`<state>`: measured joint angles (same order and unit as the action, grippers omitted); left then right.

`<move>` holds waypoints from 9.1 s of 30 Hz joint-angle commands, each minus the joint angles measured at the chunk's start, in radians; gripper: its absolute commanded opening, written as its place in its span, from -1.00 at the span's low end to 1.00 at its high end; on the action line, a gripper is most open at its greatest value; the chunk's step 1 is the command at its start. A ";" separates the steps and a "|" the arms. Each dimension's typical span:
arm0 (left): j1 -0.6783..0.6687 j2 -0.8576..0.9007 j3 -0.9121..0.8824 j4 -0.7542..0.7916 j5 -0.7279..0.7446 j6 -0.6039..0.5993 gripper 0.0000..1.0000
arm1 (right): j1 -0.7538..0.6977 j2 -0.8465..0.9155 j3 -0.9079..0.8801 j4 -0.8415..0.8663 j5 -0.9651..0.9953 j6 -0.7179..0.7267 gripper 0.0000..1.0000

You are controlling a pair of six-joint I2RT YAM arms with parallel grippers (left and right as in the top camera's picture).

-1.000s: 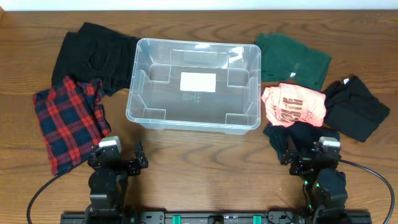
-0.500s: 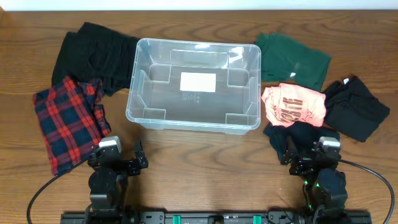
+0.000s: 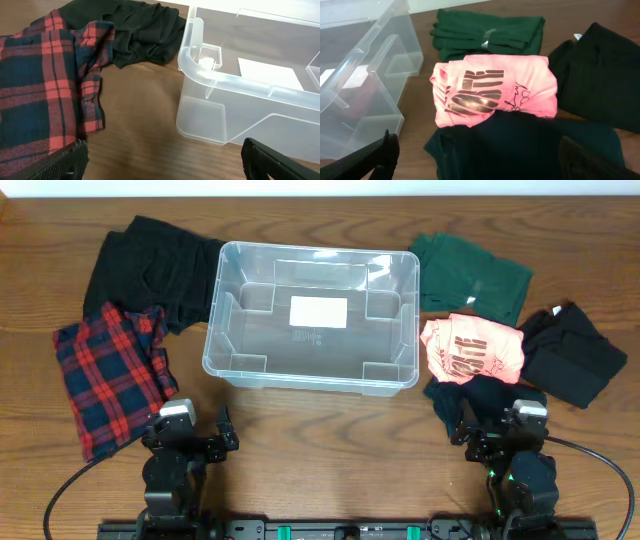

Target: Pack container

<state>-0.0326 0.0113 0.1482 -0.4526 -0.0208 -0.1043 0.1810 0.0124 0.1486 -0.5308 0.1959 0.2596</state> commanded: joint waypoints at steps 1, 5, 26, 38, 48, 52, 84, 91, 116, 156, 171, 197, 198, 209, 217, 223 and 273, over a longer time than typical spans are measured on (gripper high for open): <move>0.006 0.007 -0.018 -0.002 0.018 -0.005 0.96 | 0.007 -0.007 -0.004 0.001 0.010 0.013 0.98; 0.006 0.007 -0.018 0.001 0.018 -0.006 0.96 | 0.007 -0.007 -0.004 0.001 0.010 0.013 0.99; 0.021 0.581 0.668 -0.143 -0.156 -0.008 0.96 | 0.007 -0.007 -0.004 0.001 0.010 0.013 0.99; 0.201 1.168 1.238 -0.518 -0.152 0.075 0.96 | 0.007 -0.007 -0.004 0.001 0.010 0.013 0.98; 0.637 1.243 1.242 -0.572 0.187 0.074 0.96 | 0.007 -0.007 -0.004 0.001 0.010 0.013 0.99; 0.896 1.319 1.242 -0.573 0.356 0.076 0.96 | 0.007 -0.007 -0.004 0.001 0.010 0.013 0.99; 1.113 2.080 1.231 -0.345 0.754 0.583 0.93 | 0.007 -0.007 -0.004 0.001 0.010 0.013 0.98; 1.050 2.081 1.177 -0.277 0.754 0.583 0.73 | 0.007 -0.007 -0.004 0.001 0.010 0.013 0.98; 0.981 1.804 1.286 -0.601 0.928 0.443 -0.88 | 0.007 -0.007 -0.004 0.001 0.010 0.013 0.99; -0.170 1.788 1.303 0.061 0.842 -0.216 -0.88 | 0.007 -0.007 -0.004 0.001 0.010 0.013 0.98; -0.253 1.864 1.221 0.039 0.769 -0.269 -0.88 | 0.007 -0.007 -0.004 0.001 0.010 0.013 0.98; -0.197 1.706 1.139 0.066 0.605 -0.200 0.19 | 0.007 -0.007 -0.004 0.001 0.010 0.013 0.98; -0.178 1.669 1.148 0.061 0.604 -0.188 0.21 | 0.007 -0.007 -0.004 0.001 0.010 0.013 0.99; 0.265 1.363 1.155 0.037 0.604 -0.151 0.54 | 0.007 -0.007 -0.004 0.001 0.010 0.013 0.98; 0.594 1.524 1.149 -0.014 0.624 -0.151 0.66 | 0.007 -0.007 -0.004 0.001 0.010 0.013 0.98; 0.708 1.715 1.149 0.063 0.616 -0.151 0.72 | 0.007 -0.006 -0.004 0.001 0.010 0.013 0.99; 0.680 2.195 1.149 0.537 0.685 -0.215 -0.72 | 0.007 -0.005 -0.004 0.001 0.010 0.013 0.99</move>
<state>0.6544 2.1826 1.3010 0.0856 0.6666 -0.3233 0.1810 0.0120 0.1478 -0.5301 0.1989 0.2600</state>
